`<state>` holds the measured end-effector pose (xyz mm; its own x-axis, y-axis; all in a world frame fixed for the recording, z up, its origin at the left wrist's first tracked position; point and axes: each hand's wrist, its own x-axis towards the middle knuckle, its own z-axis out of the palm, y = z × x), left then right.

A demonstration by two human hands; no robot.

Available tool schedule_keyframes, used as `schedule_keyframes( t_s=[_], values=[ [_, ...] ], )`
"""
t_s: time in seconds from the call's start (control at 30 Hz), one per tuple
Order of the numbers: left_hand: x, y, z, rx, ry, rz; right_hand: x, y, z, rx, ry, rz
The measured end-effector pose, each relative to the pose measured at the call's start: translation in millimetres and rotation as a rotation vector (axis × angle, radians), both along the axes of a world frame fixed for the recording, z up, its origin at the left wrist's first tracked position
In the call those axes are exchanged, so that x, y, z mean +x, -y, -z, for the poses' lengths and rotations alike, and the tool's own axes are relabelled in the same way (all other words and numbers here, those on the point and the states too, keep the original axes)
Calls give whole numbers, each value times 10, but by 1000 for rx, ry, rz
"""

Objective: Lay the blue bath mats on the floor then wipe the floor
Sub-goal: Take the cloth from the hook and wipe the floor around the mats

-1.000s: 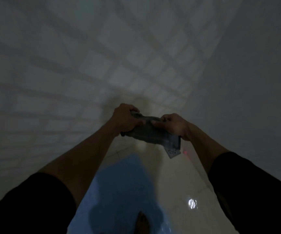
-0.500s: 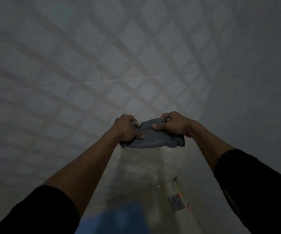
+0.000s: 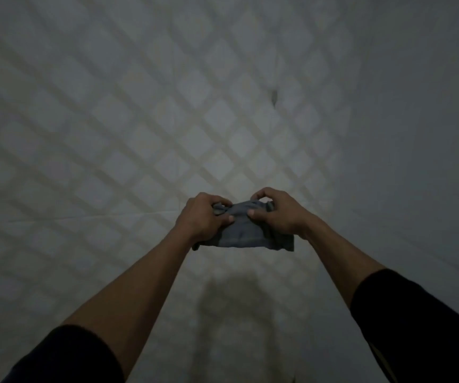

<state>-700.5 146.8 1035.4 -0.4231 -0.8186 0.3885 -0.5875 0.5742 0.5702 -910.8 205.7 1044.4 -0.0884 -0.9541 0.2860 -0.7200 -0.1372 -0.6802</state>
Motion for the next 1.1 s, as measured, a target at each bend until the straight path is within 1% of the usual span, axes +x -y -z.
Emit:
schedule_keyframes(
  t_s=[0.17, 0.4, 0.57, 0.7, 0.8, 0.93, 1.1],
  values=[
    [-503, 220, -457, -122, -49, -58, -424, 237, -373, -175, -69, 34],
    [-1335, 745, -1180, -284, -130, -205, -1096, 893, -1093, -443, -168, 101],
    [-1804, 1122, -1681, -397, -178, -289, -1466, 1381, -1627, -593, -259, 144],
    [-2107, 1418, -1987, -479, -181, -367, -1700, 1803, -1908, -676, -258, 173],
    [-2240, 1620, -2076, -508, -156, -412, -1809, 2070, -1985, -696, -274, 164],
    [-2344, 1801, -1995, -510, -109, -437, -1880, 2320, -1891, -692, -317, 178],
    [-2428, 1887, -1855, -516, -156, -464, -1855, 2443, -1742, -717, -309, 242]
  ],
)
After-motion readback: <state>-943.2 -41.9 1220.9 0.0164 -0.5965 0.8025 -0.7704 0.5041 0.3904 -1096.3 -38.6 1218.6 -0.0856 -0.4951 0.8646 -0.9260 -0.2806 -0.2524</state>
